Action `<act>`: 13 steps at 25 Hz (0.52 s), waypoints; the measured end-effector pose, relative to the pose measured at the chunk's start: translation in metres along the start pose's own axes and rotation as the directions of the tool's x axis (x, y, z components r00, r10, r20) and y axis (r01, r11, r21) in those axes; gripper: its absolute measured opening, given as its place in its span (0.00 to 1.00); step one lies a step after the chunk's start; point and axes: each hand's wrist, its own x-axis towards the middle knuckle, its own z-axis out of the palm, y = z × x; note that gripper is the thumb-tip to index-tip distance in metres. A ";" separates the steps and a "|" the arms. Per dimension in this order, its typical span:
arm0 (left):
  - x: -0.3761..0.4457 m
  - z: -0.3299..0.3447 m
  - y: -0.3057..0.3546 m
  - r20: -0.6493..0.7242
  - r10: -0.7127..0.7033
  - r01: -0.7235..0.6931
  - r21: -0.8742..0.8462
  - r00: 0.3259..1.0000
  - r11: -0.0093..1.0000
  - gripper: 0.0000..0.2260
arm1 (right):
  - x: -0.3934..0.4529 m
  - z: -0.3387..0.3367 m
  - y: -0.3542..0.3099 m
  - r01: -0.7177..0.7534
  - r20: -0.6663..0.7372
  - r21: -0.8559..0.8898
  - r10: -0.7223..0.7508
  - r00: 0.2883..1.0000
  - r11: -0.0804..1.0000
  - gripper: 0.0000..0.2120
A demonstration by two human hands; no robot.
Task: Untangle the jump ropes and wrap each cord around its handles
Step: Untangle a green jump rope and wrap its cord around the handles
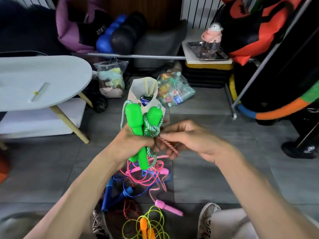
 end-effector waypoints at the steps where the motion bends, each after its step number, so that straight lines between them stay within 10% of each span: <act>1: 0.000 0.000 -0.001 0.008 0.005 -0.006 0.034 1.000 0.999 0.21 | 0.000 0.000 0.000 0.006 -0.079 -0.086 -0.013 0.997 0.996 0.06; 5: -0.002 -0.015 0.004 0.198 0.130 -0.117 -0.078 0.971 0.990 0.22 | 0.007 -0.018 -0.005 0.300 -0.465 0.059 -0.240 0.852 0.952 0.07; 10: -0.009 -0.033 0.008 0.494 0.191 -0.217 -0.007 0.848 0.976 0.20 | 0.016 0.002 0.005 0.207 -0.112 0.103 -0.196 0.974 0.973 0.06; 13: -0.011 -0.038 0.010 0.435 0.198 -0.287 0.148 0.878 0.946 0.11 | 0.015 0.017 0.007 0.140 -0.021 0.173 -0.139 0.990 0.975 0.07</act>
